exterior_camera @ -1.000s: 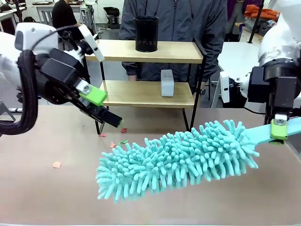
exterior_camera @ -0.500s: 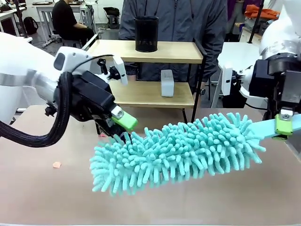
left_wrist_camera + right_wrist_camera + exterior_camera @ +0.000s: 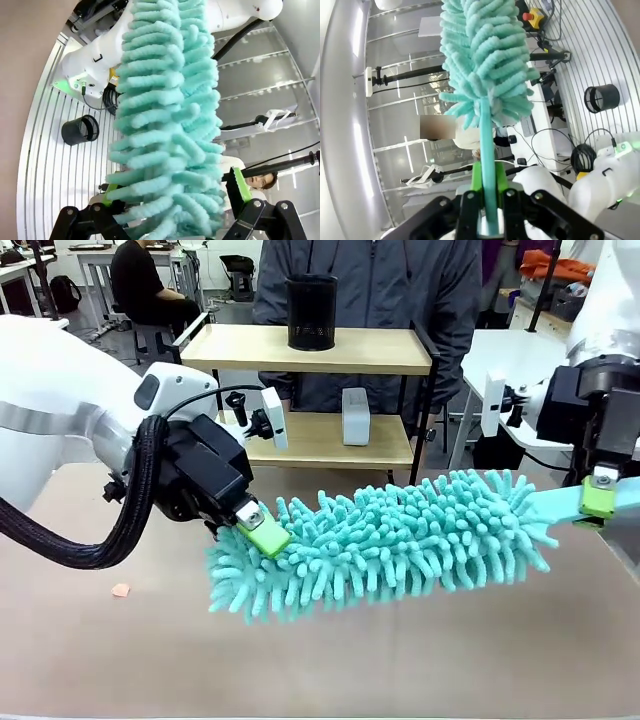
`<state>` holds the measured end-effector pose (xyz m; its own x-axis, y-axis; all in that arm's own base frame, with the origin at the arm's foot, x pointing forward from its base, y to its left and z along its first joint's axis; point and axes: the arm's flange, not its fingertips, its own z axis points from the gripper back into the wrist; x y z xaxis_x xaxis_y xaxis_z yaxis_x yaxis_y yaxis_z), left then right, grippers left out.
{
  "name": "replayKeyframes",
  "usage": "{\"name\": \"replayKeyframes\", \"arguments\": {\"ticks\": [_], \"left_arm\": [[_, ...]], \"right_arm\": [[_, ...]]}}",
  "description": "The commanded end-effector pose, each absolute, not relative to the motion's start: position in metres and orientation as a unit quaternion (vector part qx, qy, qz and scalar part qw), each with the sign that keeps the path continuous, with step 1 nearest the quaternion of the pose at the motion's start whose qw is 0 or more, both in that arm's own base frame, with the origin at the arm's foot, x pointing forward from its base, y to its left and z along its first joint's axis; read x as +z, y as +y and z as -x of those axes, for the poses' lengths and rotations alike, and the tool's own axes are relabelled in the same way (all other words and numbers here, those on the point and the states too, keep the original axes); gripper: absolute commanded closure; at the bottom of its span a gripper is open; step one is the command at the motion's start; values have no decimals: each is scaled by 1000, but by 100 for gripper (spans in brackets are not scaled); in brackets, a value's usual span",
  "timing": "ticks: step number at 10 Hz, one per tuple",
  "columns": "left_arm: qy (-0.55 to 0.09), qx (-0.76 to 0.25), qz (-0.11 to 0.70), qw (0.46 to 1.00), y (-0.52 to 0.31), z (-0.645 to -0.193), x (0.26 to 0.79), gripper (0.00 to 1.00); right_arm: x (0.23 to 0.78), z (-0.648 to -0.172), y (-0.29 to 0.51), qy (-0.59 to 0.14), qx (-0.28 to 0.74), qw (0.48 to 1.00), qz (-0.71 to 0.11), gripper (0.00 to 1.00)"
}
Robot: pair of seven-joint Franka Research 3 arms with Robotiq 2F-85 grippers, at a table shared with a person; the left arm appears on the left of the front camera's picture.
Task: Clean the shelf.
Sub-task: Hand the Duster back to the human.
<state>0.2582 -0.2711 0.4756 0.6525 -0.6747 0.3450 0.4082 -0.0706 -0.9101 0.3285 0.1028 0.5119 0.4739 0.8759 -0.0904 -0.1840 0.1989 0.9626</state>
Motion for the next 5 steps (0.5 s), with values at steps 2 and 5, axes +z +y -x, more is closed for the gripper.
{"name": "replayKeyframes", "arguments": {"ticks": [2, 5], "left_arm": [[121, -399, 620, 664, -269, -263, 482, 0], [115, -402, 615, 668, -271, -262, 480, 59]], "right_arm": [[511, -339, 104, 338, 392, 691, -505, 87], [512, -337, 101, 336, 390, 691, -507, 87]]}}
